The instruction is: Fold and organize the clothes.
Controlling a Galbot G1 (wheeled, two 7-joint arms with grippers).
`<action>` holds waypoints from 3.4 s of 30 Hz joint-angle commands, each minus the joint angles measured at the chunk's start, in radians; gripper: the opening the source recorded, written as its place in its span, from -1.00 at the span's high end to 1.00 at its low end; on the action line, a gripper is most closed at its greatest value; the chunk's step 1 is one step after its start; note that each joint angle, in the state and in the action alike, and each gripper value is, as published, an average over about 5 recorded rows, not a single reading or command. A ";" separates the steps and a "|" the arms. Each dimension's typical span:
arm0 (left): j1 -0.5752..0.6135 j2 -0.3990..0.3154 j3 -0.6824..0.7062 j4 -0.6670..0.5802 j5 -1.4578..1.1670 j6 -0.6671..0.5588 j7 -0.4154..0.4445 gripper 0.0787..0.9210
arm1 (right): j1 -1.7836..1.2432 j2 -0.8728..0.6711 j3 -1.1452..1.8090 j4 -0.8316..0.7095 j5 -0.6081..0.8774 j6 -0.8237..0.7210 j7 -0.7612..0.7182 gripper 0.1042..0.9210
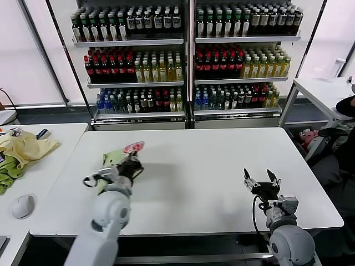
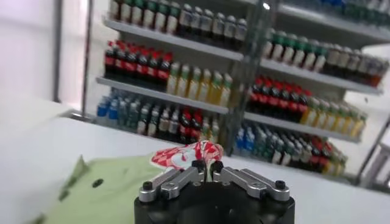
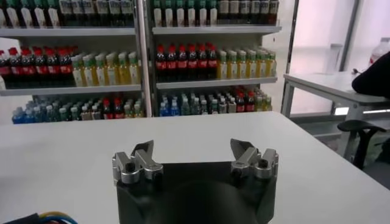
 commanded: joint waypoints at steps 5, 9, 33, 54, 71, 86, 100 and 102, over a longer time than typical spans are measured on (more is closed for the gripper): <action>-0.151 -0.295 0.326 0.338 0.272 0.010 -0.068 0.92 | 0.014 -0.011 0.010 -0.015 0.005 0.004 -0.003 -0.76; -0.150 -0.293 0.346 0.365 0.315 -0.037 0.001 0.92 | 0.026 -0.011 0.002 -0.027 0.004 0.007 -0.007 -0.76; 0.206 0.009 0.065 -0.072 0.348 -0.276 0.114 -0.56 | 0.342 0.145 -0.374 -0.247 0.022 -0.022 0.065 -0.76; 0.471 0.059 -0.117 -0.166 0.358 -0.397 0.117 -0.77 | 0.565 0.367 -0.452 -0.704 0.032 -0.062 0.168 -0.76; 0.500 0.057 -0.122 -0.190 0.357 -0.399 0.116 -0.77 | 0.614 0.308 -0.431 -0.767 -0.059 -0.052 0.155 0.22; 0.493 0.043 -0.104 -0.188 0.377 -0.395 0.120 -0.77 | 0.778 0.135 -0.406 -0.920 -0.169 0.114 -0.029 0.83; 0.515 0.026 -0.087 -0.216 0.420 -0.395 0.129 -0.77 | 0.550 0.084 -0.340 -0.655 -0.248 0.286 -0.041 0.26; 0.524 0.027 -0.085 -0.230 0.428 -0.394 0.136 -0.77 | 0.477 0.063 -0.309 -0.553 -0.243 0.283 -0.034 0.14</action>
